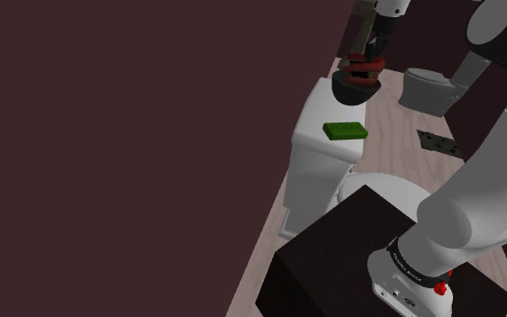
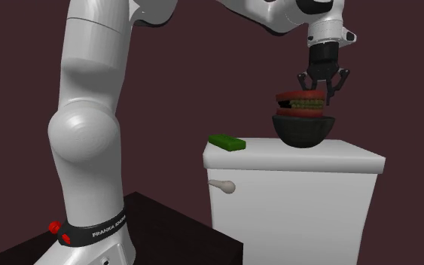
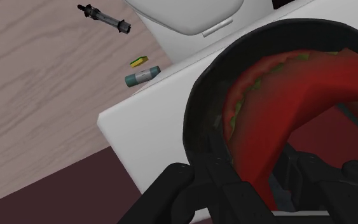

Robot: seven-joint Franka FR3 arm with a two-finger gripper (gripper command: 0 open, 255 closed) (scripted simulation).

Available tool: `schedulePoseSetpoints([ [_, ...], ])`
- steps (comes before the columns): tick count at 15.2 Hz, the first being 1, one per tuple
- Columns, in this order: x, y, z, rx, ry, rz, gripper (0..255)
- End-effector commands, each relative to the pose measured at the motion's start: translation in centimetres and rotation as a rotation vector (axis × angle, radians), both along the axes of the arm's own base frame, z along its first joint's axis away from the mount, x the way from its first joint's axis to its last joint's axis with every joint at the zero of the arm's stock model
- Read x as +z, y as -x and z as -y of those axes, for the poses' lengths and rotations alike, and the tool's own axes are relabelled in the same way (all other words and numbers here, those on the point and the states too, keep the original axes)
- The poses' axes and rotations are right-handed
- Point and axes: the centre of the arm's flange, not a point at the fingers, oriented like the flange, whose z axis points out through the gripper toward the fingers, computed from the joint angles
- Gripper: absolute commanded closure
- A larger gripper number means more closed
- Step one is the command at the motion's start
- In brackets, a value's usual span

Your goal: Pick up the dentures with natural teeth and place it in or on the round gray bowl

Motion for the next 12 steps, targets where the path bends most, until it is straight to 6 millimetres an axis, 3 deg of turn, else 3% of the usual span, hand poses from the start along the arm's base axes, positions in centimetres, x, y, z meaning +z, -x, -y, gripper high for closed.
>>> schedulePoseSetpoints([
  [1, -0.1, 0.0, 0.0, -0.001, 0.0, -0.002, 255],
  [2, -0.1, 0.0, 0.0, -0.001, 0.0, -0.002, 255],
  [3, -0.1, 0.0, 0.0, -0.001, 0.0, -0.002, 0],
  [8, -0.1, 0.0, 0.0, -0.001, 0.0, -0.002, 0],
  [12, 4.9, -0.2, -0.2, -0.001, 0.0, -0.002, 0],
])
